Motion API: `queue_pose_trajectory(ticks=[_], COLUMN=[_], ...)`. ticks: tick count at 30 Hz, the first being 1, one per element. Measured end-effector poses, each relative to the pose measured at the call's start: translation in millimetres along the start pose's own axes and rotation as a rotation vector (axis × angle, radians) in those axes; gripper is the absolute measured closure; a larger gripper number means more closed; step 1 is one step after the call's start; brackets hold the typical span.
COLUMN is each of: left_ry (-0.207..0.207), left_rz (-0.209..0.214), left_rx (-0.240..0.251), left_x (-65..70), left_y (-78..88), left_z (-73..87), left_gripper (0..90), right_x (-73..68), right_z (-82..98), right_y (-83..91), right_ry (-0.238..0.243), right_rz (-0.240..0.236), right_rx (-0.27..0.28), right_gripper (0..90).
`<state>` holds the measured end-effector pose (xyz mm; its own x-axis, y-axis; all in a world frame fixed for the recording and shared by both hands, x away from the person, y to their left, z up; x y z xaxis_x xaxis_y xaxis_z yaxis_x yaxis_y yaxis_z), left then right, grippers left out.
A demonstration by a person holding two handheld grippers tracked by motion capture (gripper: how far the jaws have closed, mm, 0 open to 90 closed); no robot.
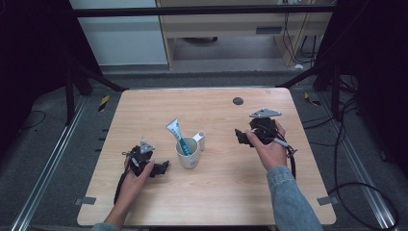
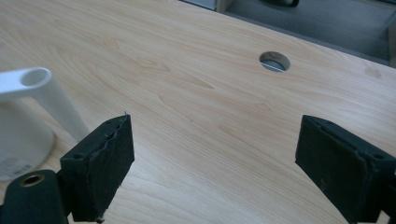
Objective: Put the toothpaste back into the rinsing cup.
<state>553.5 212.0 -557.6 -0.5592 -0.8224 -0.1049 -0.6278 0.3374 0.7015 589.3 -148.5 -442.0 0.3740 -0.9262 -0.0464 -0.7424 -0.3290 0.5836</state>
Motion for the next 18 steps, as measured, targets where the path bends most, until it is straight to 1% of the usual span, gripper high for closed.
queue_pose_trajectory(ticks=[3, 7, 10, 11, 14, 16, 18], left_ry=[0.0, -0.001, -0.001, -0.002, -0.002, -0.003, -0.003], left_rz=[0.001, 0.002, 0.002, 0.002, 0.002, 0.002, 0.002], left_rx=[0.0, 0.0, 0.0, 0.0, -0.001, -0.001, -0.001], left_x=[0.0, 0.0, 0.0, -0.1, -0.1, -0.1, -0.1], left_y=[0.0, 0.1, 0.1, 0.1, 0.1, 0.2, 0.2], left_z=[0.0, 0.1, 0.2, 0.2, 0.2, 0.2, 0.2], left_gripper=[0.0, 0.0, 0.0, 0.0, 0.0, 0.0, 0.0], right_x=[11.1, 23.5, 30.6, 35.2, 39.4, 43.7, 48.0], right_z=[8.1, 23.6, 34.3, 43.8, 52.0, 60.2, 66.7], right_y=[-1.5, -6.4, -9.9, -14.0, -18.1, -22.1, -24.9], right_ry=[0.013, 0.043, 0.036, 0.019, 0.014, -0.018, -0.058], right_rz=[0.024, 0.051, 0.054, 0.055, 0.056, 0.05, 0.029], right_rx=[-0.011, -0.056, -0.067, -0.09, -0.106, -0.113, -0.115], right_gripper=[13.9, 14.5, 13.8, 13.5, 13.8, 14.8, 14.9])
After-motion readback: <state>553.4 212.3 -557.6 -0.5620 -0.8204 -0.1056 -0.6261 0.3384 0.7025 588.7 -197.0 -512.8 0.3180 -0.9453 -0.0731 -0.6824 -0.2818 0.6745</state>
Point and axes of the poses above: each handheld gripper's, and its own axes: y roughly backward along the jaws, z roughly out of its underside, x roughly to its right, the point moved 7 cm from there along -y, roughly forward along the jaws, and after that the axes turned 7 degrees about -y, right-handed, at the moved point
